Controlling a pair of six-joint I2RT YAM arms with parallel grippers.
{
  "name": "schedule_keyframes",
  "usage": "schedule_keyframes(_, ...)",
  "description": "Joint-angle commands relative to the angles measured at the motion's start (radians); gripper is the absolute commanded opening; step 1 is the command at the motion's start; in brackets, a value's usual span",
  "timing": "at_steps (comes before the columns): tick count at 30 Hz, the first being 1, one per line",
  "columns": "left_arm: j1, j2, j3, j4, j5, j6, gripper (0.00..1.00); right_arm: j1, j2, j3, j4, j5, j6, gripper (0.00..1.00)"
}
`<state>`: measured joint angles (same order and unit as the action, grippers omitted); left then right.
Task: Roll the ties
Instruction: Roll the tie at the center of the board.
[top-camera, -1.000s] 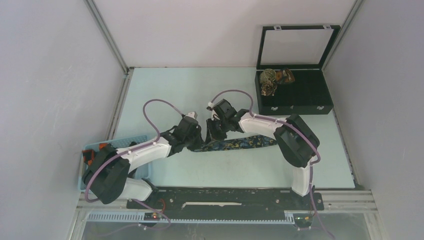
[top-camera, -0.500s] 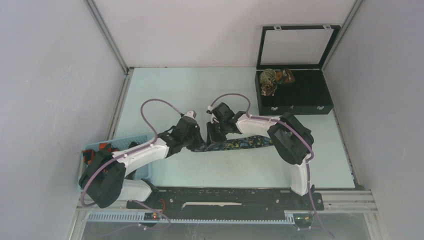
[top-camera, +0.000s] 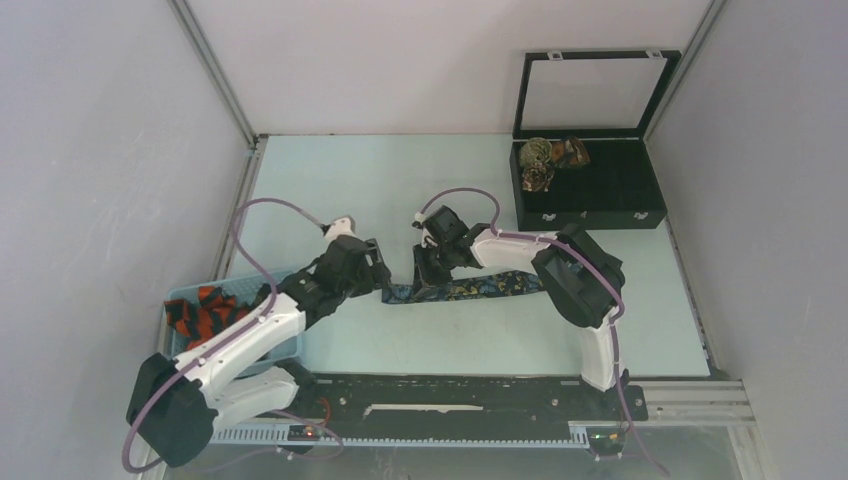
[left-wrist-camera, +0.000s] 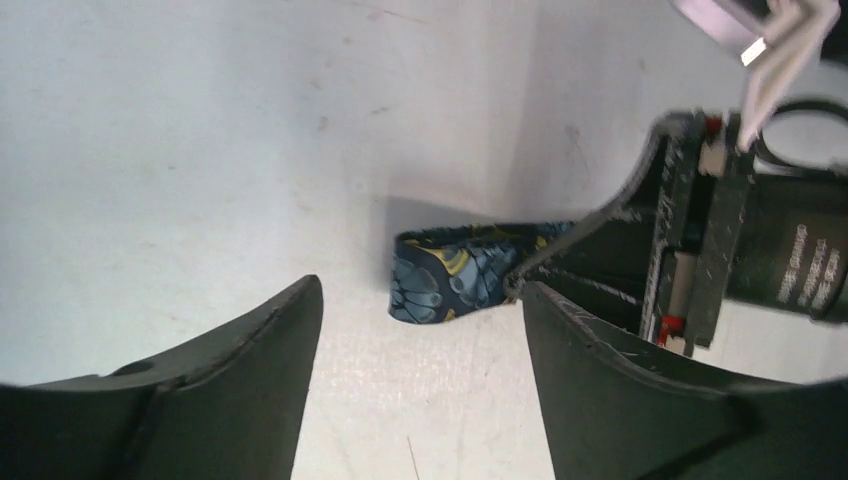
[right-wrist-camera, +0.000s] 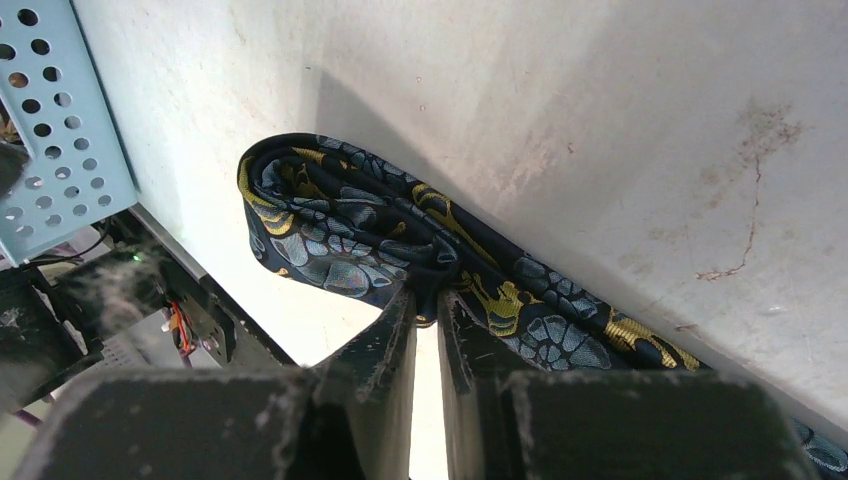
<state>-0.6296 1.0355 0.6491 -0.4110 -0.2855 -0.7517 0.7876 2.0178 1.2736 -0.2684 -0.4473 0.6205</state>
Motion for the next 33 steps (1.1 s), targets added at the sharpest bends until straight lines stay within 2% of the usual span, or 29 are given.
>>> schedule_keyframes(1,0.110,-0.067,-0.061,0.018,0.071,0.016,0.81,-0.001,0.022,0.004,0.026,-0.005,0.001,0.15)
schedule_keyframes(5,0.206,-0.118,-0.142,0.112,0.250,0.053,0.81,0.001,0.025,0.004,0.026,-0.007,0.002,0.15)
schedule_keyframes(8,0.229,-0.115,-0.170,0.157,0.345,0.091,0.75,0.001,0.025,0.004,0.026,-0.007,0.002,0.15)
schedule_keyframes(15,0.244,-0.049,-0.181,0.202,0.440,0.161,0.65,-0.001,0.027,0.003,0.019,-0.006,-0.004,0.15)
schedule_keyframes(17,0.247,-0.030,-0.186,0.222,0.452,0.171,0.59,-0.001,0.027,0.004,0.020,-0.008,-0.004,0.14)
schedule_keyframes(26,0.274,0.139,-0.199,0.361,0.555,0.181,0.57,-0.011,0.028,0.004,0.021,-0.019,-0.005,0.14)
schedule_keyframes(33,0.300,0.231,-0.211,0.455,0.631,0.165,0.50,-0.017,0.032,0.004,0.020,-0.028,-0.010,0.14)
